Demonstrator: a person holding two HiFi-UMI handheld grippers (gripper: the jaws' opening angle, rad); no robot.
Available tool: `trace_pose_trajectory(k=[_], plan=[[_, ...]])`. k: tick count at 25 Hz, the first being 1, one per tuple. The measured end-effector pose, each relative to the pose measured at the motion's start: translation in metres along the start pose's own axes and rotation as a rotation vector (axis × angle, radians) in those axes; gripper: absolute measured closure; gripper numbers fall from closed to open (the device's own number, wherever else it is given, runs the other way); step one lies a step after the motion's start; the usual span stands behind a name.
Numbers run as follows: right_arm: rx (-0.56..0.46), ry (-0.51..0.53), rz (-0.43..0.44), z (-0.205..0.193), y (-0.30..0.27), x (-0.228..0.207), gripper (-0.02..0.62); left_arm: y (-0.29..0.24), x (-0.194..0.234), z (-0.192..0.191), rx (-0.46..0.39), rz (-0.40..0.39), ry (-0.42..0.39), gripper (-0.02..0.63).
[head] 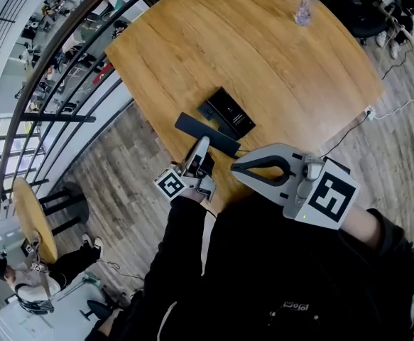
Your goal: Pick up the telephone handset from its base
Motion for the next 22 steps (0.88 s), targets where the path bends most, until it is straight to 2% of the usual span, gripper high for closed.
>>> trace_pose_trajectory(k=[3, 7, 11, 15, 22], plan=[[-0.015, -0.019, -0.037, 0.009, 0.001, -0.017, 0.577, 0.013, -0.03, -0.005, -0.048, -0.058, -0.017, 0.532], [-0.022, 0.006, -0.043, 0.014, 0.002, -0.032, 0.577, 0.031, -0.068, -0.015, -0.114, -0.122, -0.053, 0.532], [-0.003, -0.016, -0.092, 0.015, -0.001, -0.034, 0.578, 0.041, -0.117, -0.023, -0.219, -0.245, -0.005, 0.532], [0.001, -0.046, -0.093, 0.009, -0.008, -0.04, 0.578, 0.044, -0.151, -0.027, -0.229, -0.313, -0.063, 0.531], [-0.007, -0.054, -0.054, 0.016, -0.024, -0.049, 0.578, 0.05, -0.173, -0.033, -0.265, -0.376, -0.079, 0.532]])
Point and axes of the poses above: the fingertips, and each gripper's own axes: y backward along the fingers, x to its left, z out of its top, the point moved 8 cm from there along y, backward along the fingers, and after that the axes turned 15 degrees about y, right-handed, at the moved point
